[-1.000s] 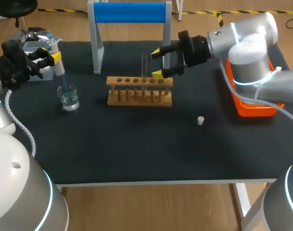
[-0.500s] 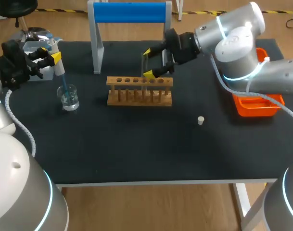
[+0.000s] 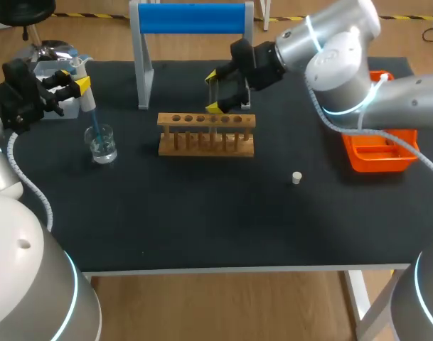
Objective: Invert the test tube, pick up the pipette, mount the tip to pipette, aspirate from beaker and dispense into the tube, eject the tip, return the pipette, and cap with the stopper.
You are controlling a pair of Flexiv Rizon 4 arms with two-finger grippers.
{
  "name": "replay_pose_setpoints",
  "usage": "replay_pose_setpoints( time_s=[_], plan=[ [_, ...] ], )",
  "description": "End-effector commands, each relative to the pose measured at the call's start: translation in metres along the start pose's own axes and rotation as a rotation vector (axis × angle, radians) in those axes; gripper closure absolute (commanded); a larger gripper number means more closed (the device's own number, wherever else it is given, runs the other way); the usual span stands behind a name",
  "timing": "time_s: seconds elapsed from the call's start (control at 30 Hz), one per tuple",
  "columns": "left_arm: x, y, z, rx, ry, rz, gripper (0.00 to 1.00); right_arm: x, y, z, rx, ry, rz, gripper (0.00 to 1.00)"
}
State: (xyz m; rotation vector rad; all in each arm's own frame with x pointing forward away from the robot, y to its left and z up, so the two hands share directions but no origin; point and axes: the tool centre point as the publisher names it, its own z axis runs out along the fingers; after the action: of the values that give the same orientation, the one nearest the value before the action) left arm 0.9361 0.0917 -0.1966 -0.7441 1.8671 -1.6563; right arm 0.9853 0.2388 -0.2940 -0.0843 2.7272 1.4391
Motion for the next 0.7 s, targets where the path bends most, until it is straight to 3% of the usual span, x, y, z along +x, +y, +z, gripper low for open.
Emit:
replay_pose_setpoints(
  time_s=[0.03, 0.7],
  plan=[
    [0.0004, -0.0008, 0.0005, -0.002, -0.003, -0.001, 1.00, 0.0020, 0.0004, 0.0009, 0.006, -0.007, 0.000, 0.00],
    [0.0004, -0.0008, 0.0005, -0.002, -0.003, -0.001, 1.00, 0.0055, -0.0049, 0.0021, 0.020, -0.022, -0.009, 0.00]
  ],
)
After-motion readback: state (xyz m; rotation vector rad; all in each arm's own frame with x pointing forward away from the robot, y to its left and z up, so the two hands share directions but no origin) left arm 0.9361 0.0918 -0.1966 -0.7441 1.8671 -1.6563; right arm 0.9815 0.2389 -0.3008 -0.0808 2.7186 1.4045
